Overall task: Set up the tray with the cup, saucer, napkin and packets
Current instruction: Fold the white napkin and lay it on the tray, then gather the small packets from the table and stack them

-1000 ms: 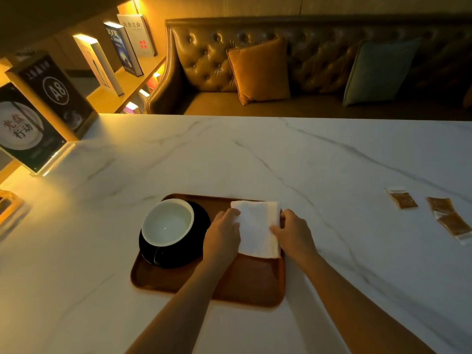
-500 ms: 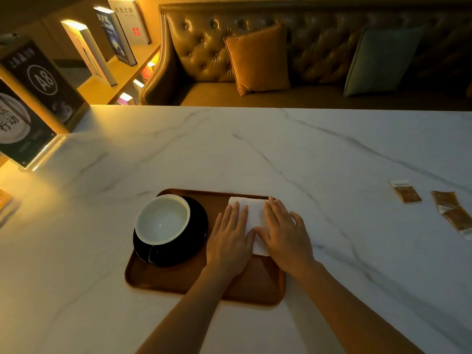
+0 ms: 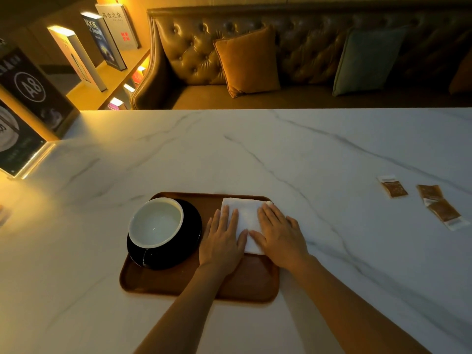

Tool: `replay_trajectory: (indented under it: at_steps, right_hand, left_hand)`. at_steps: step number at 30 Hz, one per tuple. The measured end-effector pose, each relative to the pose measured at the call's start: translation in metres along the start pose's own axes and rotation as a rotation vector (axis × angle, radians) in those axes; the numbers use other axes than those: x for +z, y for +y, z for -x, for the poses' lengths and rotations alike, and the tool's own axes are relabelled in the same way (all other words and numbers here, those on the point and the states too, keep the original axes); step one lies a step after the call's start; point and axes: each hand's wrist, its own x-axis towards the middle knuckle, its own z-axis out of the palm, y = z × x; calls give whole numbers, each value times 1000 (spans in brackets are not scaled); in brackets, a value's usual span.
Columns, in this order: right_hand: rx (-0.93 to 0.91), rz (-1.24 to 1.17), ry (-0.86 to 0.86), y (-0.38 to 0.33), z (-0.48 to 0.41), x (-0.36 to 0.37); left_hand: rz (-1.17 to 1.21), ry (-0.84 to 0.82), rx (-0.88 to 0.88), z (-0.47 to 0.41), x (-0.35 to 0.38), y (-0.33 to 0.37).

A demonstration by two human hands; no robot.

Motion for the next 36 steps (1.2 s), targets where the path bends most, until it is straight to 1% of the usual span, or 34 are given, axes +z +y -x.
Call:
replay_trajectory:
  at_steps: [3, 7, 9, 13, 19, 27, 31, 36]
  right_hand:
    - [-19, 1, -52, 2, -4, -20]
    - [39, -9, -70, 17, -7, -56]
    - [80, -45, -47, 33, -5, -73]
    - [168, -39, 34, 76, 9, -102]
    - [329, -86, 166, 149, 40, -127]
    - [504, -71, 298, 233, 79, -131]
    - [519, -59, 298, 268, 88, -117]
    - [513, -46, 245, 298, 89, -94]
  left_hand:
    - [-30, 41, 19, -5, -14, 7]
    - [-34, 67, 35, -17, -37, 27]
    - [-21, 66, 45, -25, -48, 41]
    - [0, 57, 115, -45, -66, 77]
    - [37, 56, 237, -74, -76, 153]
    - [70, 36, 458, -109, -46, 255]
    - [70, -6, 562, -127, -17, 289]
    - [-3, -146, 659, -144, 26, 313]
